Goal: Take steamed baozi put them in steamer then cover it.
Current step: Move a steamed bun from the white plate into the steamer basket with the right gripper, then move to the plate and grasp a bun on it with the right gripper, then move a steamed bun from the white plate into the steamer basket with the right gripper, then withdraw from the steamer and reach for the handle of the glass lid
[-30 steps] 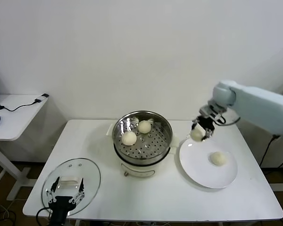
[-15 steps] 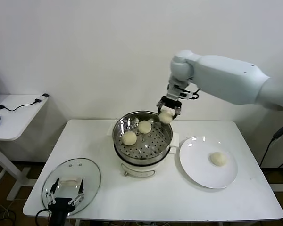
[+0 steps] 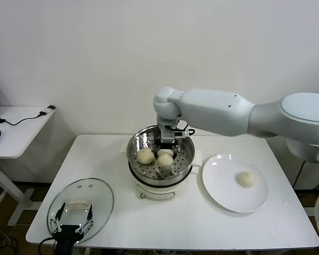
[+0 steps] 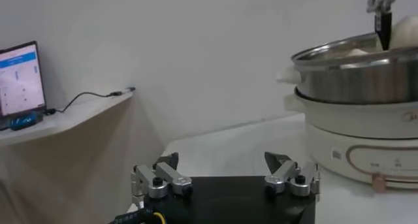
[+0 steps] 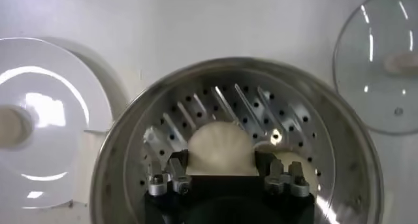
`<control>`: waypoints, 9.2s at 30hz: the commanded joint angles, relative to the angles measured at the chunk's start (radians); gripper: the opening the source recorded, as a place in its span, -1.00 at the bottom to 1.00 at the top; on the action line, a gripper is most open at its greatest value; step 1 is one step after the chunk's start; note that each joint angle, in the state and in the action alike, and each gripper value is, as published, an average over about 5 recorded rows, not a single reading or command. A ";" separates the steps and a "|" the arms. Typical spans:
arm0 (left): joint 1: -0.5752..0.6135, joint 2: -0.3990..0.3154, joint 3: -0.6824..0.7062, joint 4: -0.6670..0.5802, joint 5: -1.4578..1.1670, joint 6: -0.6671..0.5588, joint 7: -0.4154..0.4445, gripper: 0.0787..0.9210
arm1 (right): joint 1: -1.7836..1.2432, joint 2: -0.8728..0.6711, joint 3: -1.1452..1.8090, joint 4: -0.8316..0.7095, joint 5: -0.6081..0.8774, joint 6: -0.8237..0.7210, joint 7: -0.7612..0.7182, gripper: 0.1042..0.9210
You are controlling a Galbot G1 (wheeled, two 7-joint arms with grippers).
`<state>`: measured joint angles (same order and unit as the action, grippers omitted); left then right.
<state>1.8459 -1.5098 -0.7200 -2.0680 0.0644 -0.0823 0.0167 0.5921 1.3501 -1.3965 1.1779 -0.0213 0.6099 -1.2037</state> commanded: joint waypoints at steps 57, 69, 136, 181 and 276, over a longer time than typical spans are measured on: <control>-0.006 0.004 0.014 -0.013 -0.002 0.010 0.000 0.77 | -0.286 -0.760 0.233 -0.091 0.173 -0.751 0.070 0.76; -0.007 -0.003 0.013 -0.007 0.013 0.017 0.000 0.77 | -0.541 -0.697 0.432 -0.209 0.045 -0.731 0.080 0.76; 0.003 0.022 0.062 0.008 -0.013 -0.025 0.000 0.77 | 0.293 -0.052 -0.358 -0.194 1.036 -0.872 0.173 0.45; -0.011 0.032 0.052 -0.007 -0.017 -0.010 0.000 0.77 | 0.162 -0.090 -0.348 -0.117 0.938 -0.902 0.213 0.76; -0.382 0.033 -0.050 0.474 1.476 0.077 -0.248 0.77 | -1.940 -0.356 2.011 0.458 0.599 -0.551 0.949 0.76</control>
<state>1.5350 -1.4840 -0.7707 -1.6900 1.5444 -0.0184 -0.1782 -1.3287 0.9785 0.5915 1.6373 0.5973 0.0572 -0.2467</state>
